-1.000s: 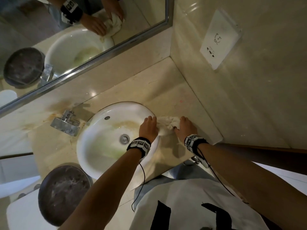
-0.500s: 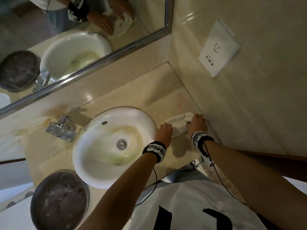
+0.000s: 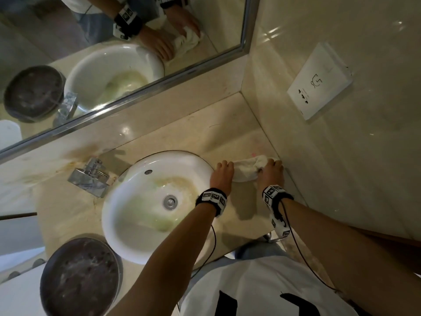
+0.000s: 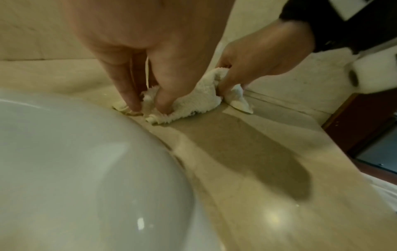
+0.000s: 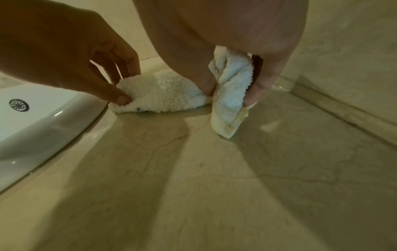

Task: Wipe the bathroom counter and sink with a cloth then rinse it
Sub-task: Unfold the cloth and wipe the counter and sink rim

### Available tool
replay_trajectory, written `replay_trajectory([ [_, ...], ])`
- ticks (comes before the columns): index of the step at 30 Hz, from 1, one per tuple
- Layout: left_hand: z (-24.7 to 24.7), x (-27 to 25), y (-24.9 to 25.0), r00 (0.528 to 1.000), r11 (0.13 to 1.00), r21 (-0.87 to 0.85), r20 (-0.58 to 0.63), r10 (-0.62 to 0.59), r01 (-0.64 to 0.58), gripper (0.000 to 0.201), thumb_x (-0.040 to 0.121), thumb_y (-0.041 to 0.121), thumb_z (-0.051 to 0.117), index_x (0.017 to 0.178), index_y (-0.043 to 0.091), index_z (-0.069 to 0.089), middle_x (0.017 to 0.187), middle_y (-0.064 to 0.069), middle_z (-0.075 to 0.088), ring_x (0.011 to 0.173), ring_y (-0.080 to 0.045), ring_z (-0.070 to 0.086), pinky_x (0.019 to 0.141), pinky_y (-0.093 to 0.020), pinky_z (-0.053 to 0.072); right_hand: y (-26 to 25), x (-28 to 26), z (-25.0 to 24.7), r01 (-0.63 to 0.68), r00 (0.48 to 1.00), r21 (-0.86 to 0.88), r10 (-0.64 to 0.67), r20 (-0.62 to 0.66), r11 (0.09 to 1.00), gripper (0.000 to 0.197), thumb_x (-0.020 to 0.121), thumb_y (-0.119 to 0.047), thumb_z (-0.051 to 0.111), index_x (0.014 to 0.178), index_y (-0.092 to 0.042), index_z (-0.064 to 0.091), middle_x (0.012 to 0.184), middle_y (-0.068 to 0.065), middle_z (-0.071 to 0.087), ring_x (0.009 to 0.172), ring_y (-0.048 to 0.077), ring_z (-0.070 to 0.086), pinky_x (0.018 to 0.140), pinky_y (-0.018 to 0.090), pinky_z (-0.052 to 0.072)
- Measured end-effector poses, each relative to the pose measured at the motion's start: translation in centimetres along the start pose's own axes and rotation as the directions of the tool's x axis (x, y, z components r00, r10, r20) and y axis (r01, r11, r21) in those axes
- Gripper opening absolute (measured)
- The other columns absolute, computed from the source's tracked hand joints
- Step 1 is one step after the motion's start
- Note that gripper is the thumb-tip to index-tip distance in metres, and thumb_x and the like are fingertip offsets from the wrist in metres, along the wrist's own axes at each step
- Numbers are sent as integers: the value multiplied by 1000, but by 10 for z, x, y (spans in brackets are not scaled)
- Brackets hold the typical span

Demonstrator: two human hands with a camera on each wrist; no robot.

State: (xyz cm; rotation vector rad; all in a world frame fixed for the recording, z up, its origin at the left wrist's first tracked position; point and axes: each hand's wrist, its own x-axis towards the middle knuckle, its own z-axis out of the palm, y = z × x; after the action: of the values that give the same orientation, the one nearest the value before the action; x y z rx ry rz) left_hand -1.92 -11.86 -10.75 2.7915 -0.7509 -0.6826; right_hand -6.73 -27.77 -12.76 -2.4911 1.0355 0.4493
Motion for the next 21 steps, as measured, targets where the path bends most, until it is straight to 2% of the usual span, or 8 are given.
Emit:
replay_trajectory([
  [5, -10, 3, -6, 1000, 1000, 10, 21, -10, 9, 42, 86, -5, 54, 126, 5, 46, 120, -12, 52, 107, -31, 52, 70, -36, 48, 2, 7, -16, 90, 993, -2, -89, 78, 996, 47, 92, -26, 69, 126, -2, 49, 128, 19, 52, 116, 37, 56, 86, 43, 50],
  [9, -6, -13, 14, 987, 997, -61, 150, 59, -50, 33, 93, 10, 52, 124, 5, 43, 113, -15, 56, 98, -36, 59, 71, -39, 46, 21, 7, -24, 101, 994, 12, -101, 29, 995, 56, 85, -34, 74, 126, -3, 51, 128, 18, 53, 116, 37, 55, 89, 44, 52],
  [12, 9, -34, 19, 972, 996, -28, 220, 85, -81, 36, 92, 8, 55, 127, 4, 45, 119, -16, 55, 104, -36, 59, 78, -41, 48, 33, -1, -17, 158, 986, -112, -151, 72, 981, 55, 84, -36, 73, 128, -9, 54, 128, 16, 52, 117, 36, 53, 89, 42, 51],
  [14, 19, -45, 14, 972, 999, -20, 234, 30, -26, 35, 91, 5, 58, 124, 4, 48, 121, -15, 56, 107, -36, 61, 82, -42, 51, 34, -10, -7, 177, 984, -132, -171, 55, 975, 52, 85, -37, 71, 127, -11, 55, 129, 16, 50, 116, 36, 51, 89, 42, 50],
  [17, 18, -53, 5, 979, 998, -33, 200, -39, 46, 33, 89, 1, 61, 120, 4, 50, 119, -14, 57, 105, -35, 62, 81, -41, 53, 26, -25, 10, 139, 990, -86, -140, -8, 987, 54, 85, -31, 69, 132, -12, 53, 136, 19, 46, 120, 39, 46, 95, 46, 46],
  [21, 7, -51, -5, 990, 997, -26, 119, -71, 75, 36, 84, -5, 60, 117, 4, 50, 115, -14, 57, 101, -34, 61, 73, -41, 51, 14, -41, 32, 88, 995, 7, -87, -53, 996, 68, 88, -30, 67, 146, -8, 40, 150, 25, 34, 137, 44, 32, 112, 53, 34],
])
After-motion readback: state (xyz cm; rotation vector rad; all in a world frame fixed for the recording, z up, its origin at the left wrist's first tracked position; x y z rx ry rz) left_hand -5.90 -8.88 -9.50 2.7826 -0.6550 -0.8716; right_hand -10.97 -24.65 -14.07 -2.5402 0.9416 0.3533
